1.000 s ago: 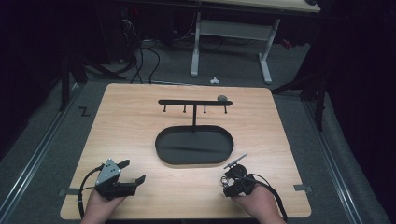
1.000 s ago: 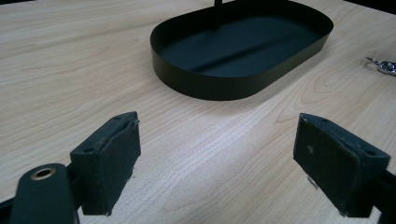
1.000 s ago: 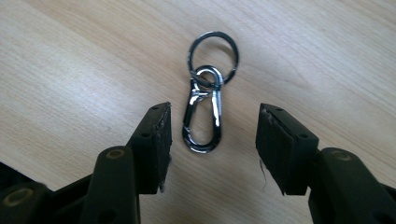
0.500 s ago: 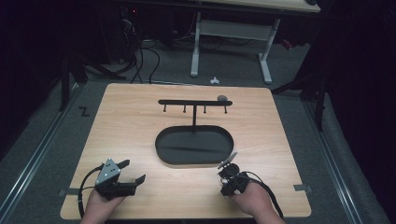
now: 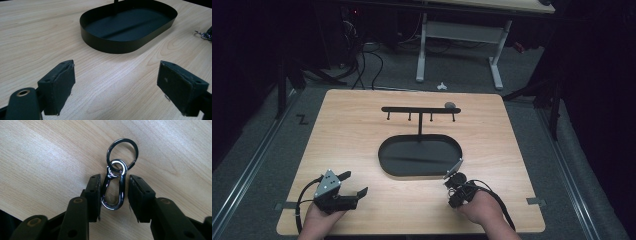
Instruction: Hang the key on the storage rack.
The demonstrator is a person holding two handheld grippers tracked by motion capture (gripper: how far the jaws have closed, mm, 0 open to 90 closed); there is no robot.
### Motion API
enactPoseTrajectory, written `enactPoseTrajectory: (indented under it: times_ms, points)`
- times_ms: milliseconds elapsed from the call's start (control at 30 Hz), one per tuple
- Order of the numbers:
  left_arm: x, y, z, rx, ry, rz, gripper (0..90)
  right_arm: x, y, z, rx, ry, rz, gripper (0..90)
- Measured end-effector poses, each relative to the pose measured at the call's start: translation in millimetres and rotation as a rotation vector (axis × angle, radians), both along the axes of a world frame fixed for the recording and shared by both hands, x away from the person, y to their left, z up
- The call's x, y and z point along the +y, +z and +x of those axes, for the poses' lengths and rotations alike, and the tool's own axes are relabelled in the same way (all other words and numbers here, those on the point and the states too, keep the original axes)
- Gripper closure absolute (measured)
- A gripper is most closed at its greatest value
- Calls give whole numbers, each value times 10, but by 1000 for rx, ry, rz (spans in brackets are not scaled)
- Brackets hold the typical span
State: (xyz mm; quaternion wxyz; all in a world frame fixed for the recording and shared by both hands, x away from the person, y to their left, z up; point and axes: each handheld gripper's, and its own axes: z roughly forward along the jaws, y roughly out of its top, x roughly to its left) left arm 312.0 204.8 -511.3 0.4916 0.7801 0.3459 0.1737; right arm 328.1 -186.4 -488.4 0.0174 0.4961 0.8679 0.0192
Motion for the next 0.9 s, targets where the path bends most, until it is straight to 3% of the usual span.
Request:
enactPoseTrajectory:
  times_ms: [533,900]
  points:
    - [-33,-7,-18,5,-11,11,153,9,4,51,32,27,-19,685]
    - [-31,-11,-5,5,-11,10,153,6,4,29,11,62,-12,692]
